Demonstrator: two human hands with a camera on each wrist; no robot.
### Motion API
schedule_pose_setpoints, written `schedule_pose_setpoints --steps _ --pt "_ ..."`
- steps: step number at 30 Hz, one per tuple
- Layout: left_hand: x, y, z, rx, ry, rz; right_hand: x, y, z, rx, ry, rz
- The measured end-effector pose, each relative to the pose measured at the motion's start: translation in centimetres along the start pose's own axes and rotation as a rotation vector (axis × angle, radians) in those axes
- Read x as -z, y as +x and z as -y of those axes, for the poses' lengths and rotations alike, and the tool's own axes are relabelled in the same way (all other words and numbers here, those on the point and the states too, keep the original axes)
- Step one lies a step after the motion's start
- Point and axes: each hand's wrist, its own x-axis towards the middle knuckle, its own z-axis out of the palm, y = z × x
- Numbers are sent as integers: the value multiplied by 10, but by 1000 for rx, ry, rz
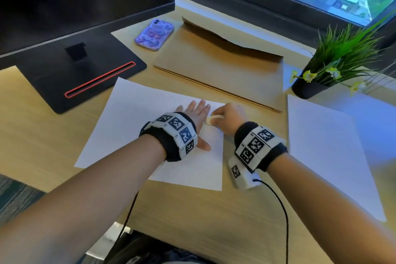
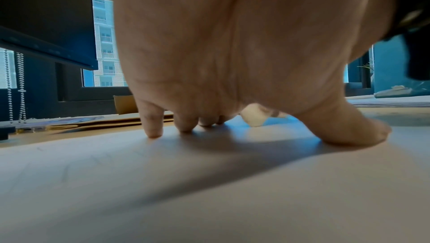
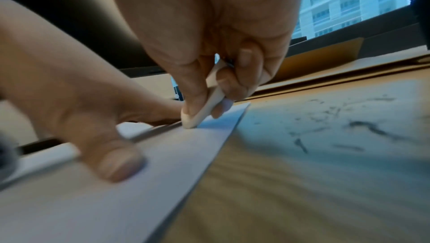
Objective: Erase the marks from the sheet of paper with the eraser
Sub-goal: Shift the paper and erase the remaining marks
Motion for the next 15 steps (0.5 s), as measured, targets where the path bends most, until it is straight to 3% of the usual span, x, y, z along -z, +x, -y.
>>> schedule_pose_setpoints --steps 6,15 --pt "2 -1 -1 -7 -6 13 0 -30 -9 126 -137 204" --pt "8 -6 -1 -14 -84 -126 16 23 2 -35 96 -16"
